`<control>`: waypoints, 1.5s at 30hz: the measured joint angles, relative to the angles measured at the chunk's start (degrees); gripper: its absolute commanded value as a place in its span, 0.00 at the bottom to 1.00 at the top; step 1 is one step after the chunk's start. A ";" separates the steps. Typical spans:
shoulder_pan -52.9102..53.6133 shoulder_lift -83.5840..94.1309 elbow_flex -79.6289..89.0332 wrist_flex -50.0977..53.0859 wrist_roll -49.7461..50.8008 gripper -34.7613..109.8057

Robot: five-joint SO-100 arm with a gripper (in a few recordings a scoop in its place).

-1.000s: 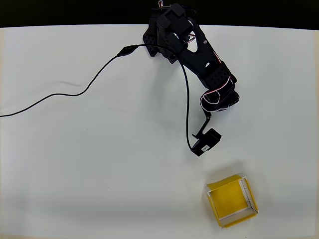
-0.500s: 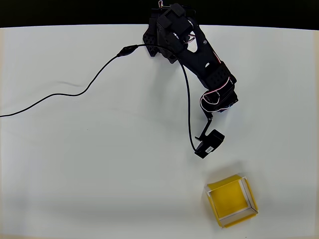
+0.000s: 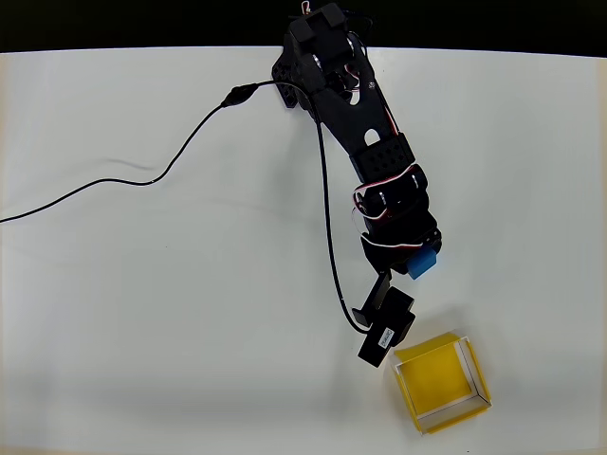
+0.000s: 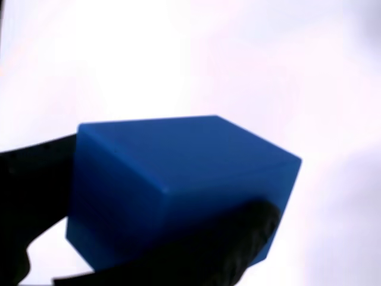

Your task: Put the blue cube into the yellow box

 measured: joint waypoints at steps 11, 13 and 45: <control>3.60 -19.78 -22.68 -11.16 -4.75 0.36; 4.04 -23.38 -25.84 -12.83 -4.92 0.36; 1.67 -58.27 -59.06 -23.64 -2.55 0.36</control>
